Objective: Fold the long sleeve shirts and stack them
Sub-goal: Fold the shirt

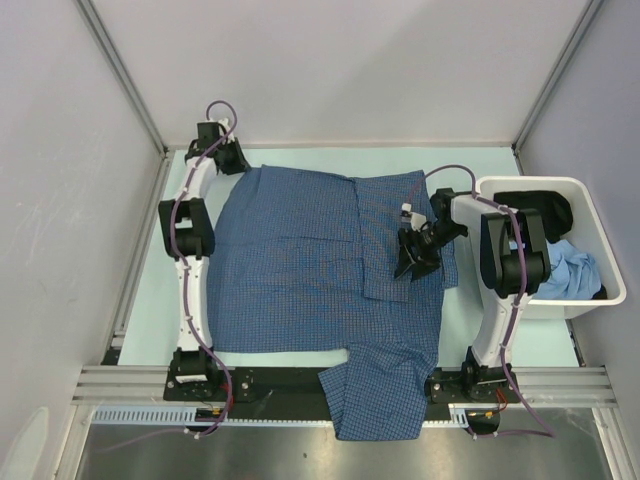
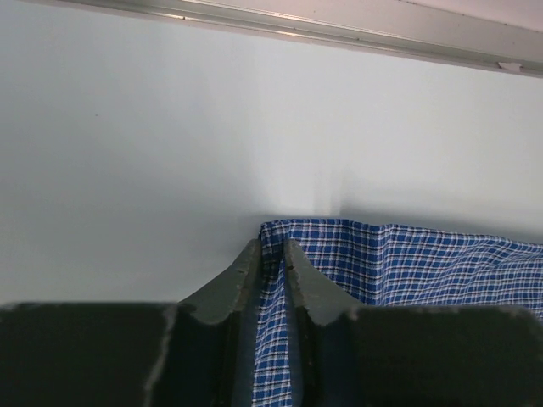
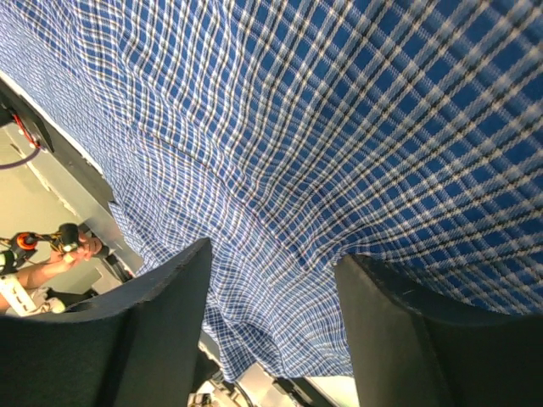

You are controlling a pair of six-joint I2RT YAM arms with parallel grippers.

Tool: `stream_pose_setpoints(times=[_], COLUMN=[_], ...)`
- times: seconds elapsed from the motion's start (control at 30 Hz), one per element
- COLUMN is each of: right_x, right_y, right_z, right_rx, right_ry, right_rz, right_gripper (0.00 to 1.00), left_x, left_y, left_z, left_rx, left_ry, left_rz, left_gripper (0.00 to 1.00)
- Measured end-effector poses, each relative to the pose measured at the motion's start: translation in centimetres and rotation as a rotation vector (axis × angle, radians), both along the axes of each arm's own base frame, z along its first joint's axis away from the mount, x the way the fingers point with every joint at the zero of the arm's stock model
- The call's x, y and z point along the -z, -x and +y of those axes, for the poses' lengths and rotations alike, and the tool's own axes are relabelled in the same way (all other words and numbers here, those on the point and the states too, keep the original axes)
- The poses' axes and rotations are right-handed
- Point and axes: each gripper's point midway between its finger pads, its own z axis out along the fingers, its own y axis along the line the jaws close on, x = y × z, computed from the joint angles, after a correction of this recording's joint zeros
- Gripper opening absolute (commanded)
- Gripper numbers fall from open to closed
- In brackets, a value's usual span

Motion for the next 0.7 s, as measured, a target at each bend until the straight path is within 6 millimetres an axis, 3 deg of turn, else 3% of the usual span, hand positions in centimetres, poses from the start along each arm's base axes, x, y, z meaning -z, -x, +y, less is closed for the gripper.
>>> stream_pose_setpoints(times=[0.17,0.33,0.43,0.5,0.7], right_x=[0.20,0.49,0.66,0.68,0.41], right_y=[-0.21,-0.47,-0.74,-0.82,-0.76], right_z=[0.23,0.37,0.29,0.22,0.10], right_rx=[0.008,0.009,0.011,0.011,0.000], right_ry=[-0.011,-0.018,-0.018,-0.018,-0.026], right_rz=[0.009,0.008,-0.001,-0.005,-0.009], right_gripper=[0.54,0.38,0.21,0.02,0.00], left_x=[0.08,0.06,0.06,0.13,0.11], left_y=[-0.05,-0.10,-0.11,-0.11,0.49], left_z=[-0.04,-0.01,0.09,0.09,-0.34], left_rx=[-0.004,-0.005,-0.006,-0.006,0.054], left_ry=[0.008,0.009,0.009,0.009,0.023], left_rz=[0.001,-0.001,-0.002,-0.002,-0.045], left_gripper=[0.01,0.00,0.00,0.00,0.00])
